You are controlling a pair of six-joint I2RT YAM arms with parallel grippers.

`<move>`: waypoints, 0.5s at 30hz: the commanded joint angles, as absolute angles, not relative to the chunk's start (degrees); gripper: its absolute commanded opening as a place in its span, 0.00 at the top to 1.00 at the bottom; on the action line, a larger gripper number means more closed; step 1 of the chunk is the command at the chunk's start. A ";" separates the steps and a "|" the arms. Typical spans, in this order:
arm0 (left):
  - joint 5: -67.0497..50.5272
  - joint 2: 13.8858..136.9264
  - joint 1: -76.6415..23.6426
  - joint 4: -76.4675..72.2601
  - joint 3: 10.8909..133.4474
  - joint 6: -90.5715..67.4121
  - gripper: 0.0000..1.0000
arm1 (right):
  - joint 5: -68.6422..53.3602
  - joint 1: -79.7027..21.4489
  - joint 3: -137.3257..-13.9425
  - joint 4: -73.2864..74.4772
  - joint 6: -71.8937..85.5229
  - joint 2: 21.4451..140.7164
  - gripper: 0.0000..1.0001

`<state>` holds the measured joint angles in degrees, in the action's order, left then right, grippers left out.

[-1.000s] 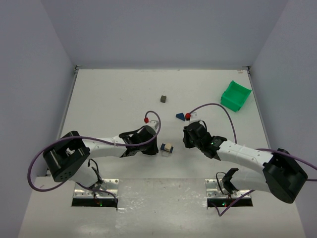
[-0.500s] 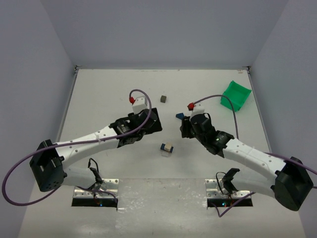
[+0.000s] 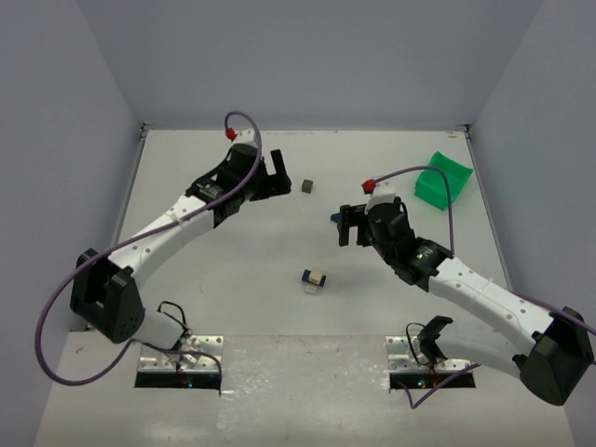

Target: Build the wood block tower

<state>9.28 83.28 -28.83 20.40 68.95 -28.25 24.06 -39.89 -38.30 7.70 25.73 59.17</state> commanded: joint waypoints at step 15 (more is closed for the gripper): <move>4.01 138.19 -27.87 37.16 125.91 -9.49 0.01 | 28.53 -33.66 -33.10 9.56 29.57 58.17 0.01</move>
